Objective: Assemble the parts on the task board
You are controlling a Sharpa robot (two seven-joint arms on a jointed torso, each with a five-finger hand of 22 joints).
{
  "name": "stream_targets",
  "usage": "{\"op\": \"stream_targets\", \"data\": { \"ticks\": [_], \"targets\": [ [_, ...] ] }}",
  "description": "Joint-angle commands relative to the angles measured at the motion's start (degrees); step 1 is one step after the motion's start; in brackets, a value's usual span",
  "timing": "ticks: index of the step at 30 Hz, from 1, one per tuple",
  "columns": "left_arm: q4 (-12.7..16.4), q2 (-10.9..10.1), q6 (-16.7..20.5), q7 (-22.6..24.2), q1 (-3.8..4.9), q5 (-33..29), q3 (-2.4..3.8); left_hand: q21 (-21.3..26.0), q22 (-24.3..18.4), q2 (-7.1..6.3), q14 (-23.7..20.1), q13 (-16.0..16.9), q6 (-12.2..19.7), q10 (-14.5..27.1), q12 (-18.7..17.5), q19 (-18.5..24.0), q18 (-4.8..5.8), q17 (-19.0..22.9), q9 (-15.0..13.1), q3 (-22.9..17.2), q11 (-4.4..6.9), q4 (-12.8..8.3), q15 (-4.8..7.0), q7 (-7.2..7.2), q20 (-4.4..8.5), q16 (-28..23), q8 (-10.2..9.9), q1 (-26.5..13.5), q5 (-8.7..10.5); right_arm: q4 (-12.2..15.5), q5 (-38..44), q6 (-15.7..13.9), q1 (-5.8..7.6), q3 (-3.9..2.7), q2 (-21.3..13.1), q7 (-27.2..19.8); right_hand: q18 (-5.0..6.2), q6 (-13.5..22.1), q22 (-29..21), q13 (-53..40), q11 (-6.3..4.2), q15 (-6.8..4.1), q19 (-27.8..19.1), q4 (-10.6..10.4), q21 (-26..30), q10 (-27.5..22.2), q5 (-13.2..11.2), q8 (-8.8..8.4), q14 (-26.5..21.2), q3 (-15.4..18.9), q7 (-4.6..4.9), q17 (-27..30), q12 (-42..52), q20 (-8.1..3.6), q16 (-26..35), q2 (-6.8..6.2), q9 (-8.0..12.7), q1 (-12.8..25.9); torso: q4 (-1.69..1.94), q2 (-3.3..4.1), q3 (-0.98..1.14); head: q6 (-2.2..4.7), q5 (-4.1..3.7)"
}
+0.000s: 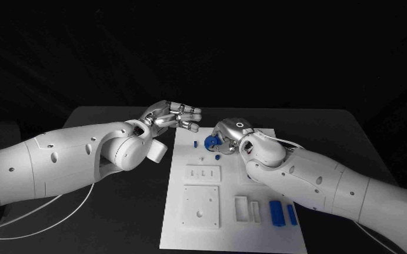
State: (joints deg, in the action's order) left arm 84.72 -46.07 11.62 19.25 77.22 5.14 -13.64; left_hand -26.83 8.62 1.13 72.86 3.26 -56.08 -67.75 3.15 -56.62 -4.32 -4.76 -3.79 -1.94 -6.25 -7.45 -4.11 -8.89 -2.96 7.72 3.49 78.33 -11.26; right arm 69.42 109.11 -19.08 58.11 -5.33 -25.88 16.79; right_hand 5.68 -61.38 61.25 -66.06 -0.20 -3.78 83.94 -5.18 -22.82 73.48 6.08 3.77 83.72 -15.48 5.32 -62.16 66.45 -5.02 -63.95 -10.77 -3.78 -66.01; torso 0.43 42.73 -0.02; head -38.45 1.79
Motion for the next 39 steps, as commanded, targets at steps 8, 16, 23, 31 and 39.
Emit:
{"op": "stream_targets", "data": {
  "ticks": [8,16,23,31,39],
  "targets": [
    [0.0,0.0,-0.5,0.2,0.06,0.1,0.04,0.0,-0.3,-0.06,-0.4,0.1,0.4,0.3,0.3,0.1,0.07,0.1,0.0,-0.1,0.03,0.2,0.1,0.09,-0.02,0.3,0.1,-0.3,-0.07,0.7,-2.3,0.8,-0.26,0.21,-0.8,0.1,-0.18,0.5,-0.3,0.2,-0.09,-0.01,2.2,-4.1,0.1,-0.3,-3.2,-0.14,-0.4,-4.1,-0.05,-0.1,-0.5,-0.14,0.4,-1.36,0.0,4.3,-0.11,-0.07,0.12,0.07,-0.13],
    [0.0,0.0,-0.5,0.0,0.06,0.1,0.03,0.0,-0.5,-0.06,-0.4,0.1,0.5,0.3,0.3,0.0,0.05,0.1,0.0,-0.2,0.03,0.2,0.12,0.07,0.0,0.3,0.1,-0.1,-0.27,1.8,-2.9,0.6,-0.26,0.22,-2.0,0.0,-0.4,-0.1,-0.3,0.1,-0.29,-0.21,2.2,-4.9,-0.2,-0.1,-3.3,-0.16,-0.3,-7.5,-0.23,-0.4,-0.4,-0.39,0.4,-1.19,0.1,5.4,-0.16,-0.02,0.14,0.22,-0.17],
    [0.0,-0.1,-0.4,0.0,0.06,0.1,0.03,0.0,-0.5,-0.06,-0.4,0.1,0.5,0.3,0.3,0.0,0.05,0.1,0.0,-0.2,0.03,0.2,0.12,0.07,0.0,0.3,0.1,-0.1,-0.27,3.6,-2.8,-1.1,-0.26,0.21,-3.7,0.9,-0.32,-0.2,-0.4,0.0,-0.25,-0.16,2.3,-4.5,-0.3,0.0,-3.3,-0.16,-0.3,-7.8,-0.22,-0.4,-0.4,-0.32,0.5,-1.21,0.0,5.3,-0.09,-0.04,0.09,0.3,-0.3],
    [-0.2,-0.5,-0.5,0.2,0.05,0.1,0.02,0.0,-0.5,-0.06,-0.4,0.1,0.5,0.3,0.3,0.0,0.05,0.1,0.0,-0.2,0.03,0.2,0.12,0.07,0.0,0.3,0.1,-0.1,-0.27,7.3,-5.1,-7.0,-0.25,-1.57,-8.8,0.5,-0.3,-0.1,-0.6,-0.1,-0.35,-0.3,2.2,-2.9,-0.5,0.3,-3.3,-0.19,-0.3,-8.9,-0.23,-0.5,-0.3,-0.46,0.5,-2.66,0.1,4.3,-0.27,-0.11,0.15,0.76,-0.62],
    [-0.9,-0.8,-0.3,0.7,0.05,0.1,0.02,-0.2,-0.4,-0.18,-0.4,0.1,0.4,0.3,0.3,0.0,0.03,0.1,-0.1,-0.4,0.06,0.0,0.15,0.08,0.04,0.3,0.1,0.1,-0.38,7.9,-23.8,-2.5,-0.22,-5.67,-16.3,-14.8,0.27,1.5,-0.7,0.6,0.37,0.27,1.7,1.7,0.6,-1.3,8.8,-0.11,-0.7,15.5,0.54,0.5,-0.6,0.19,1.7,3.0,0.0,-6.7,-0.98,-0.42,0.34,1.37,-1.06]
  ]
}}
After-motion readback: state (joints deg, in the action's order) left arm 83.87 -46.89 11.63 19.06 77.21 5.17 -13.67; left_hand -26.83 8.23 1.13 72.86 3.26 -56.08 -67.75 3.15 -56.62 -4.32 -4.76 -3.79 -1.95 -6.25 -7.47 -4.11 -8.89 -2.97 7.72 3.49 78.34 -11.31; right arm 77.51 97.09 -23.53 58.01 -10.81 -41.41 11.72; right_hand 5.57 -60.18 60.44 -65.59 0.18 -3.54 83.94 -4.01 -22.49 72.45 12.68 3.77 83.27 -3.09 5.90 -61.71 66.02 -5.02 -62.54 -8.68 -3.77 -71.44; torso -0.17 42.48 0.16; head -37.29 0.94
